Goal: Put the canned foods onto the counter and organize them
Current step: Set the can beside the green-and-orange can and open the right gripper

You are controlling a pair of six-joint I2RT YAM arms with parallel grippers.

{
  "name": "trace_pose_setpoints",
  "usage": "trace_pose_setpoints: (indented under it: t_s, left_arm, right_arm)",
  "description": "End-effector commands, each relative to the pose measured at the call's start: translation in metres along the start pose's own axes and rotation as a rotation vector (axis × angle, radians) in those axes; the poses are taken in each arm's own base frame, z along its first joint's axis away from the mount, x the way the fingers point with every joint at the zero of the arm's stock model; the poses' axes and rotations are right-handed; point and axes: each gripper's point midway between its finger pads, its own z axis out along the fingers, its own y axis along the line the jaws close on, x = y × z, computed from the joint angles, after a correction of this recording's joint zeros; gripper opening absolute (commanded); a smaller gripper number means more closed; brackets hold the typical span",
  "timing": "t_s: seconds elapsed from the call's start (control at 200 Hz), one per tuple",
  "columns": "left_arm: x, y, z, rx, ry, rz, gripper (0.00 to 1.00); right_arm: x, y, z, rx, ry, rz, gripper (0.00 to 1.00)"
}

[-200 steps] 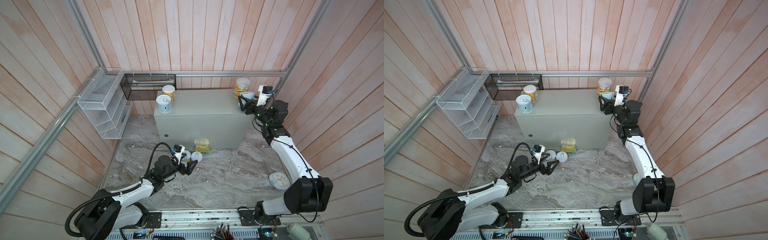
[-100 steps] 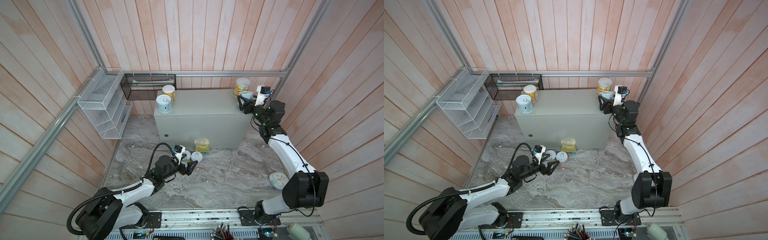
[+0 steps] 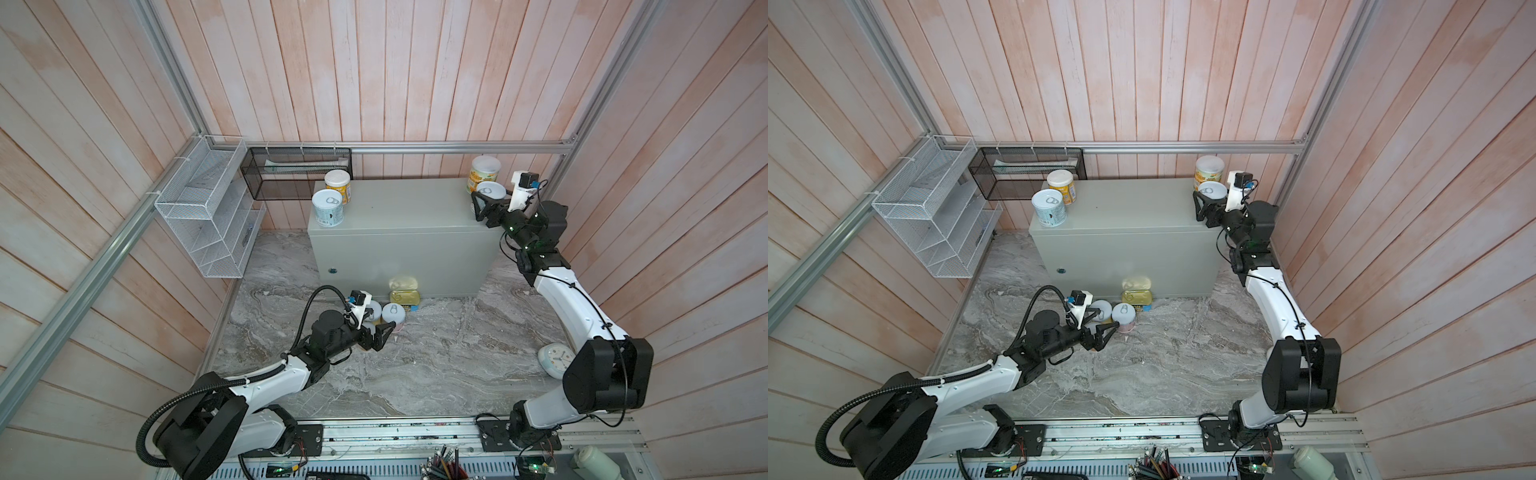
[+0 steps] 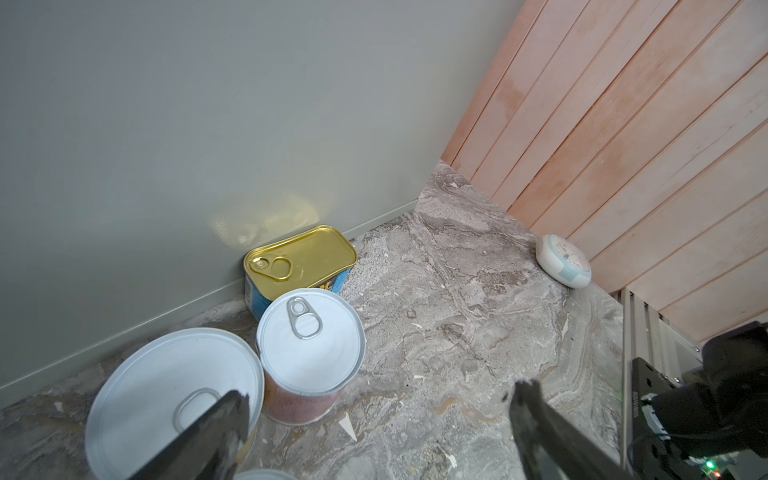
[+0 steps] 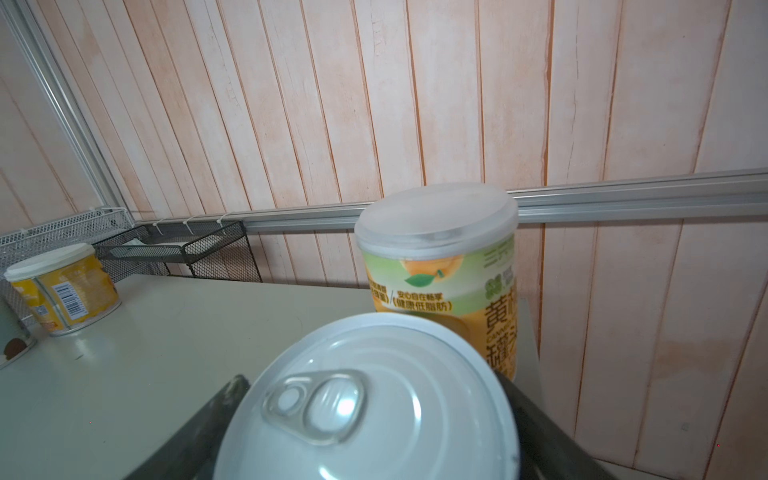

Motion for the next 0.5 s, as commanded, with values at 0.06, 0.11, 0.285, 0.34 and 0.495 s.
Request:
trace_pose_setpoints:
  t_s: [0.06, 0.11, 0.285, 0.34, 0.495]
  left_arm:
    - [-0.007, -0.001, 0.003, 0.005, -0.004, 0.031, 1.0]
    - [-0.008, -0.001, 0.002, 0.002, -0.002, 0.034, 1.0]
    - [-0.011, -0.002, -0.001, -0.003, -0.016, 0.038, 1.0]
    - [-0.01, -0.001, -0.001, -0.005, -0.015, 0.036, 1.0]
    - [-0.011, -0.004, -0.001, 0.008, -0.019, 0.043, 1.0]
  right_arm:
    - [-0.001, 0.004, -0.015, 0.01, 0.004, 0.004, 0.91]
    - [-0.001, 0.004, -0.019, 0.017, 0.003, 0.005, 0.91]
    - [-0.002, 0.006, -0.035, 0.05, 0.004, 0.008, 0.92]
    - [-0.002, 0.006, -0.041, 0.067, 0.002, -0.001, 0.92]
    - [-0.004, 0.008, -0.058, 0.101, 0.011, -0.041, 0.96]
